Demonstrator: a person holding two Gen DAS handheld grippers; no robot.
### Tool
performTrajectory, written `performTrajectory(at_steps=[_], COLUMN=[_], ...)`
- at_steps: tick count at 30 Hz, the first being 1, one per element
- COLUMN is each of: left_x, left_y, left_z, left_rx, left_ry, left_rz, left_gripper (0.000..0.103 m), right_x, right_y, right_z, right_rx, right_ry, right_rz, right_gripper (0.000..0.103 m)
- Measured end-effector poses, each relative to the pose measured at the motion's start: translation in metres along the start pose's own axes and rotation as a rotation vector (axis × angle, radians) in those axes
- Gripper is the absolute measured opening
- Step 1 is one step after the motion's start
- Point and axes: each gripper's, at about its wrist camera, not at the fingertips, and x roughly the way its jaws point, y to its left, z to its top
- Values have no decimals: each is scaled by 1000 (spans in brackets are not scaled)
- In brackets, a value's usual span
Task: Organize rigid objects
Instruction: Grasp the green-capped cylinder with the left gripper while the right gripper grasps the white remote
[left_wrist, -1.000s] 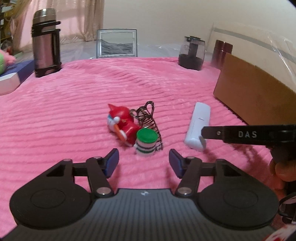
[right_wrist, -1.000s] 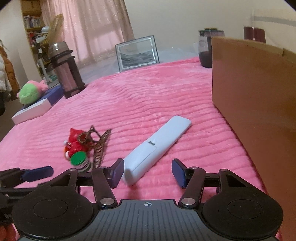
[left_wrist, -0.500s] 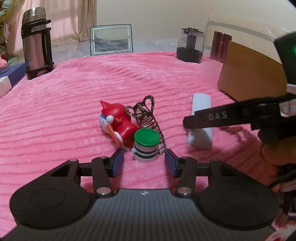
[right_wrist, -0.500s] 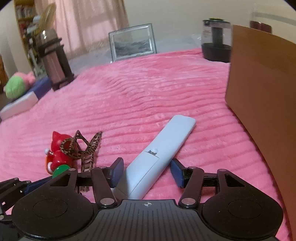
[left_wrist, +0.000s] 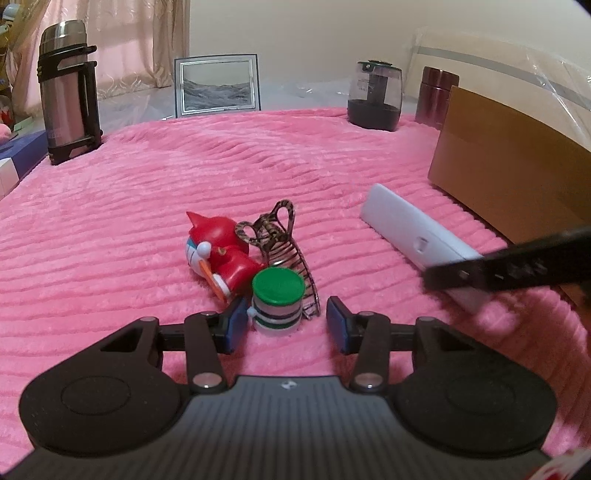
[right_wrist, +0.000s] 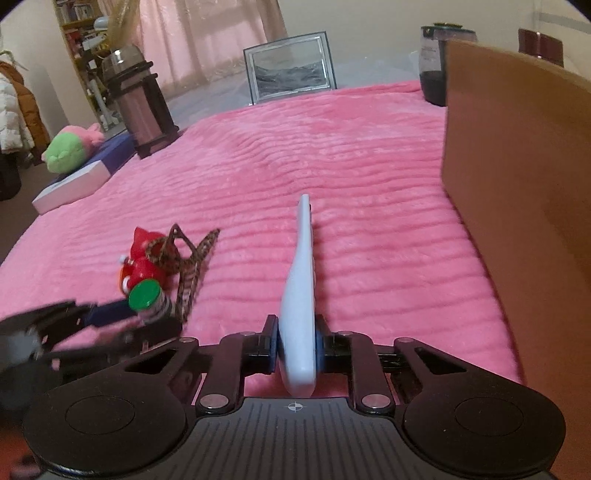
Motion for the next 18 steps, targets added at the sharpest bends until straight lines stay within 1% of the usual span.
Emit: performTrajectory(at_steps=[4, 6, 7, 8, 12, 18], left_x=[6, 8, 8, 8, 1, -34], left_y=[-3, -4, -4, -4, -5, -11], left_z=[3, 4, 4, 4, 2, -15], left_rx=[2, 4, 4, 4, -11, -58], left_ry=[-6, -8, -9, -7, 4, 19], left_rz=[17, 29, 35, 47, 50, 6], left_gripper=[39, 36, 31, 28, 28, 28], right_x=[-16, -22, -24, -26, -35, -61], right_y=[-3, -2, -1, 0, 4, 9], right_z=[-11, -17, -20, -22, -32, -42], right_rx=[-26, -44, -53, -60, -87, -106], right_ry=[-6, -9, -10, -11, -17, -23], right_rz=[-1, -3, -6, -8, -9, 23], right_gripper=[15, 15, 15, 15, 15, 15])
